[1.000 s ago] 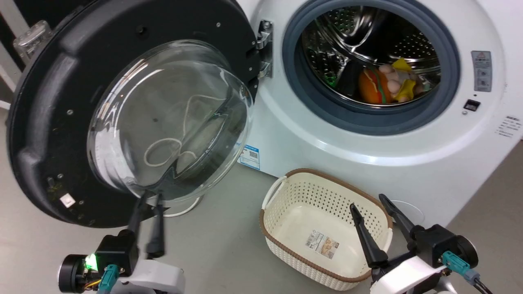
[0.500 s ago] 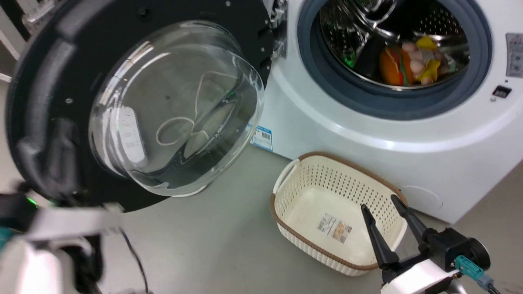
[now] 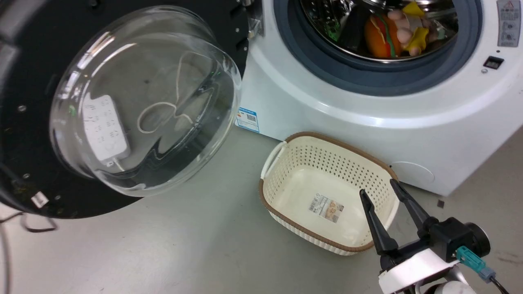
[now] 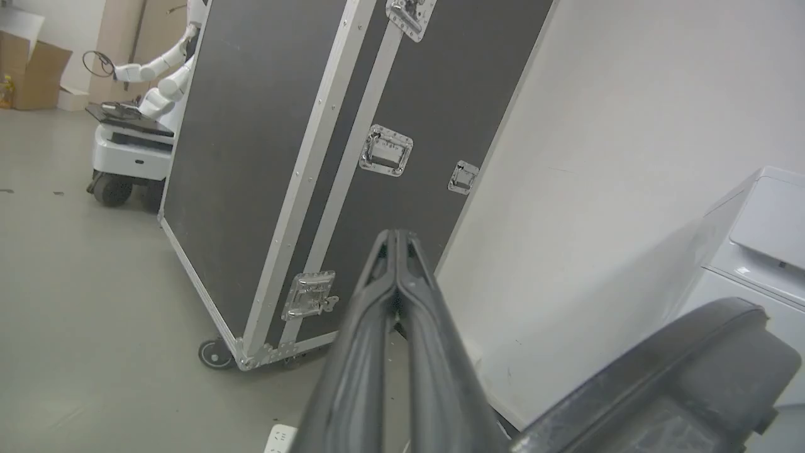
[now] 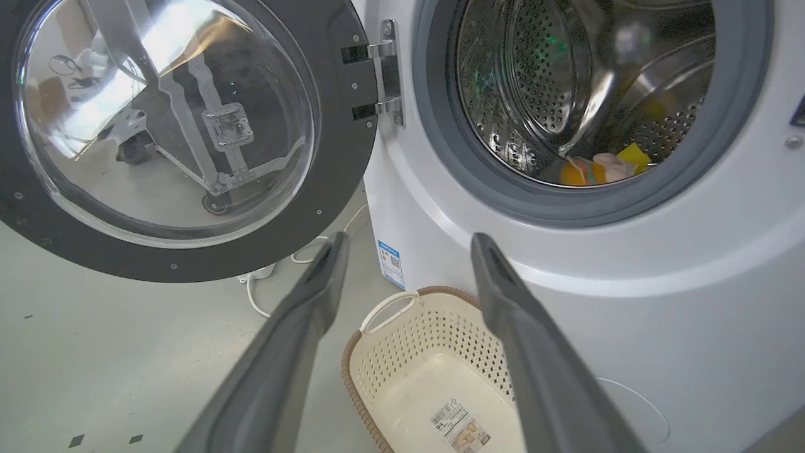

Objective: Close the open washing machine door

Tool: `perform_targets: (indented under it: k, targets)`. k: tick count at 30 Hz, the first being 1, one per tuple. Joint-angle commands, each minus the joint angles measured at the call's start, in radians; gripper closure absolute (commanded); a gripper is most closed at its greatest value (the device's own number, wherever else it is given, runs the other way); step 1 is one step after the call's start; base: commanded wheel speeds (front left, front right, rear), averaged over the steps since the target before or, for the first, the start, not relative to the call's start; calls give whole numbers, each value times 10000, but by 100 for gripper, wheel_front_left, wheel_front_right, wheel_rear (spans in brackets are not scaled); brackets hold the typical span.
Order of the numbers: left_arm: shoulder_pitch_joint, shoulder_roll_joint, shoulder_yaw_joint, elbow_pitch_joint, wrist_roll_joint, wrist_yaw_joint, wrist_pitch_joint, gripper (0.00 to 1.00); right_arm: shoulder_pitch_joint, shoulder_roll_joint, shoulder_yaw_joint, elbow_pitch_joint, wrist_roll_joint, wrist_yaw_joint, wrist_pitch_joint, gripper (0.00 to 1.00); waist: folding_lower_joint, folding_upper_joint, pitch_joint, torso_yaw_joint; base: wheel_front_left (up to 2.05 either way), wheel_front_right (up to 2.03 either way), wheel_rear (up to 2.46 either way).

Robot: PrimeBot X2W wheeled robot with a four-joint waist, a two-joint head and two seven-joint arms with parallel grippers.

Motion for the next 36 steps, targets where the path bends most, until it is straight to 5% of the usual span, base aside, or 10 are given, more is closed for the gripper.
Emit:
perform_targets:
  k: [1,6,15,26,36]
  targets:
    - [-357,249,316,520,-371,87,231,100,-161,-47,31,1,77,-5,-115,0,-1,0,117,-112,0,0,0]
    - [-1051,998,1026,2343,-1505,268,1702,100,-196,-72,79,69,142,-5,-219,0,-1,0,259,-224,0,0,0]
    - [-1140,1086,1620,4079,-4283,-260,6031,100,-130,-92,151,270,202,-6,-345,0,-1,0,79,-175,0,0,0]
    - [308,349,1303,2843,-6406,-519,9634,100,233,98,240,532,153,-6,-345,0,-1,0,-941,-48,0,0,0]
    - [2660,-1376,294,148,-7868,-529,12261,100,585,354,-398,739,1,-6,-345,0,-1,0,-1778,-289,0,0,0]
